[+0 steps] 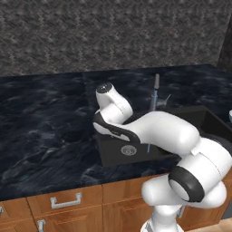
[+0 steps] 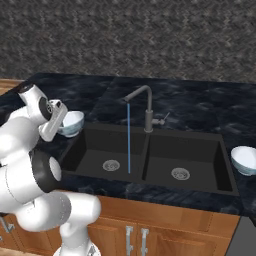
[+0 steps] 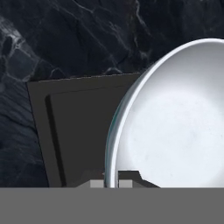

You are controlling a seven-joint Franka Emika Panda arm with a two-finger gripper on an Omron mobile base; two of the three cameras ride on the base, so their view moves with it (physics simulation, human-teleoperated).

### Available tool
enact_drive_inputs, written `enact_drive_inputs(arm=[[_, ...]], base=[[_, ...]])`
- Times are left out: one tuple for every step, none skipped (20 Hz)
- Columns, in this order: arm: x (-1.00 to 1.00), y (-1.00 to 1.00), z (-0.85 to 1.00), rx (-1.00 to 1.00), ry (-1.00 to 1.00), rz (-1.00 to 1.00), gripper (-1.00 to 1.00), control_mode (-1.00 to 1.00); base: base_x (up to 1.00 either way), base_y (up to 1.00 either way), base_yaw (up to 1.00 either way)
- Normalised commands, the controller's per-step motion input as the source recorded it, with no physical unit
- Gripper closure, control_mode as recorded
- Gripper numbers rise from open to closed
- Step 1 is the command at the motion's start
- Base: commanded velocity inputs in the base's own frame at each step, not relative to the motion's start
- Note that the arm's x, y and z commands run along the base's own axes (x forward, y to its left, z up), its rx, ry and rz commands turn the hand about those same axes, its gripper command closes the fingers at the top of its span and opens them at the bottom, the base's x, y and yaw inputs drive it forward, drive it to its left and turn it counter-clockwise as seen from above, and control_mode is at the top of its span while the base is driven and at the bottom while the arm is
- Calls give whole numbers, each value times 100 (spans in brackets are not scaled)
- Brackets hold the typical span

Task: Rinse each bowl for a few seconds and place them down in the sink or on the counter.

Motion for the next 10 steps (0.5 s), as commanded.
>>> enact_drive_inputs(arm=[[-4, -58, 0, 4, 0, -9, 100, -100], [-4, -56, 0, 4, 0, -8, 100, -100], [-4, -55, 0, 3, 0, -8, 100, -100], [0, -51, 0, 2, 0, -8, 100, -100], [0, -49, 0, 0, 0, -8, 100, -100], [0, -46, 0, 0, -4, -8, 100, -100], [0, -48, 0, 0, -7, -8, 100, -100], [0, -52, 0, 0, -5, -8, 100, -100], [0, -52, 0, 0, -5, -8, 100, -100], [0, -53, 0, 0, -3, -8, 100, -100]], base=[[0, 0, 0], [0, 0, 0], [0, 0, 0], [0, 0, 0], [0, 0, 0], [0, 0, 0], [0, 0, 0], [0, 0, 0], [0, 0, 0], [0, 0, 0]])
